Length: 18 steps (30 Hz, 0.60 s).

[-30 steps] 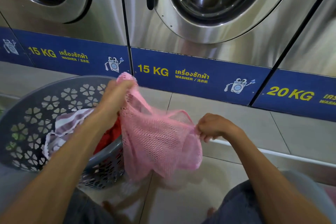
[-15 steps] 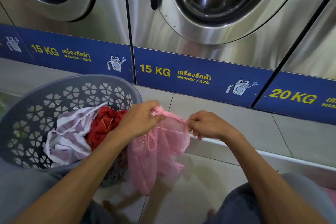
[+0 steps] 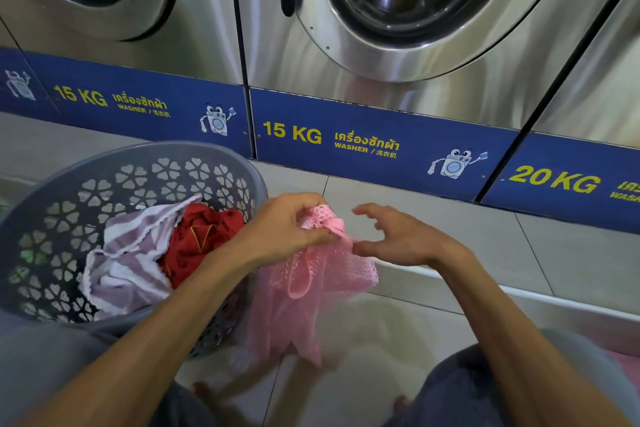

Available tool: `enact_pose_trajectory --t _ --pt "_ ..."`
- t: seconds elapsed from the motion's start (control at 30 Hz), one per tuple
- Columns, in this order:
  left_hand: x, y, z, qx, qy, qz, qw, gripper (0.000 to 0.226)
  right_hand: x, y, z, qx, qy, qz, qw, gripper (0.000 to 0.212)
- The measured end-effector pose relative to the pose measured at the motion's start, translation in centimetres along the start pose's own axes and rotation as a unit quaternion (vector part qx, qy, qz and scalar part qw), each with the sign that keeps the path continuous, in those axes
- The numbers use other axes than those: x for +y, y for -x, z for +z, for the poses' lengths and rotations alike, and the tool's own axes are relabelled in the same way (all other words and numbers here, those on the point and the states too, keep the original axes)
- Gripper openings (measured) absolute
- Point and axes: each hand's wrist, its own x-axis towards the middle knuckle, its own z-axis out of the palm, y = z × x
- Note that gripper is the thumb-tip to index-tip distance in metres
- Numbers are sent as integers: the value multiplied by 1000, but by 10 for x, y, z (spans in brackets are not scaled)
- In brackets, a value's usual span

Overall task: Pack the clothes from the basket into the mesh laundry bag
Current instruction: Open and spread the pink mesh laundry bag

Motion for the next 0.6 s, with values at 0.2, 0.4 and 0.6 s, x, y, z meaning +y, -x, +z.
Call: enact_pose_trajectory --t 0.2,0.4,0.6 --pt "0 -1 -3 16 64 -14 998 31 -24 3 10 -94 -135 -65 984 33" --pt "-2 -1 -28 57 94 -29 994 33 -11 4 -7 -30 -278 -65 958 25" --pt "6 -5 -29 100 163 -37 981 19 -10 5 -6 -78 -363 -61 926 46"
